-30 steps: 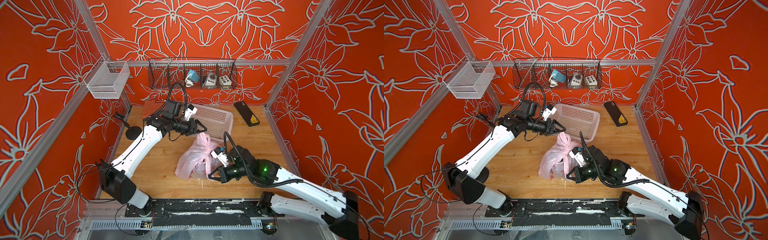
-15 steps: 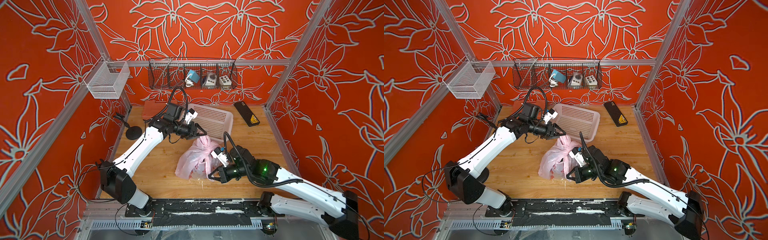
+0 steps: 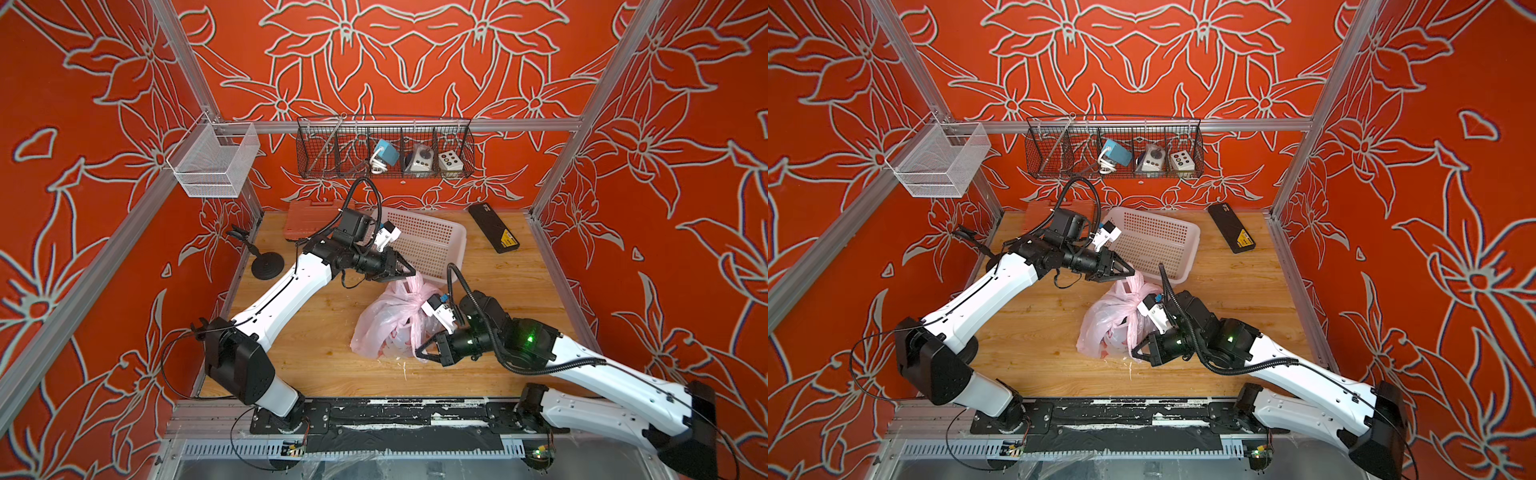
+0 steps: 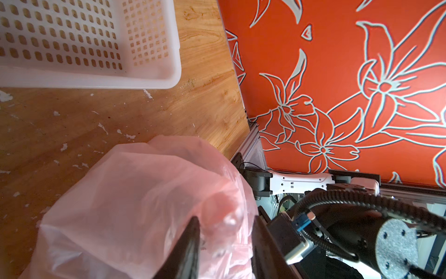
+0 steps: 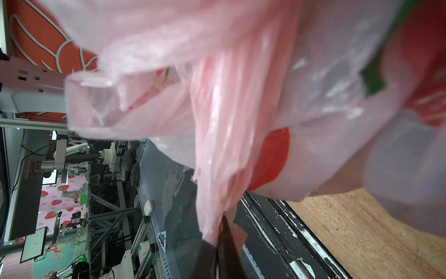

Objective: Place the pineapple into a plastic bag & tie a knot
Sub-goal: Tie the plastic bag at the center of the board.

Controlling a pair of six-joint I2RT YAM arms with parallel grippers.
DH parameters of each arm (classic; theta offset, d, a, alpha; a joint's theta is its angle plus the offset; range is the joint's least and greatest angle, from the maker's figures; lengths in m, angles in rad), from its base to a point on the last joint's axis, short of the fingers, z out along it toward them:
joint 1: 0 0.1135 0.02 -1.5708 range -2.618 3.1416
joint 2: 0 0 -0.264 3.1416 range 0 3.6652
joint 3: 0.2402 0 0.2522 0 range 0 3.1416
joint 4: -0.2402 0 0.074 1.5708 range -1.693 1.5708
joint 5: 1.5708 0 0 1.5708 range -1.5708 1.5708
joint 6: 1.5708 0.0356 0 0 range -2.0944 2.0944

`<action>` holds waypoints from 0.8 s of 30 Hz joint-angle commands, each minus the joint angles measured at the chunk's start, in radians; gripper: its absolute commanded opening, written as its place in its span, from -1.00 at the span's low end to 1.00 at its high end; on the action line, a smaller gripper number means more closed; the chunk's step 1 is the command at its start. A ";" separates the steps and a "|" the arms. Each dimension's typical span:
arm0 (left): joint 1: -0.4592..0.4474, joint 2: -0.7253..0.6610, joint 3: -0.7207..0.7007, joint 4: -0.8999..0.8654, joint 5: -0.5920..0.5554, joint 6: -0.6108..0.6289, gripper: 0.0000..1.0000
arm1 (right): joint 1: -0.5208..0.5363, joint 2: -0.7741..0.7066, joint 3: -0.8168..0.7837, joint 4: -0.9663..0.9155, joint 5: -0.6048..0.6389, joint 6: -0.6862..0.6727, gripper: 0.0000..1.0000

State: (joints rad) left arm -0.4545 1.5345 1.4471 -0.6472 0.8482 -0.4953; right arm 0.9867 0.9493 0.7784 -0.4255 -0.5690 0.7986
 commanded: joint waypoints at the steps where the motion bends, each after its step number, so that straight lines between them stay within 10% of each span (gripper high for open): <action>1: -0.011 0.019 0.019 -0.025 -0.009 0.016 -0.19 | -0.002 -0.007 0.002 0.012 -0.009 0.004 -1.00; 7: -0.019 0.032 0.016 0.001 -0.011 -0.001 -0.26 | -0.002 -0.004 0.002 0.017 -0.014 0.003 -1.00; 13: -0.021 0.033 0.031 0.002 -0.020 -0.012 -0.99 | -0.002 -0.007 0.000 0.015 -0.017 0.003 -1.00; 24: 0.085 0.007 0.233 -0.093 -0.153 0.055 -1.00 | -0.002 -0.050 -0.037 -0.005 -0.018 0.009 -1.00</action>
State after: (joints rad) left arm -0.4316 1.5612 1.6054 -0.7414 0.7727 -0.4759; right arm 0.9840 0.9234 0.7696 -0.4126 -0.5743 0.7990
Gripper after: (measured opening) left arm 0.047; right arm 0.045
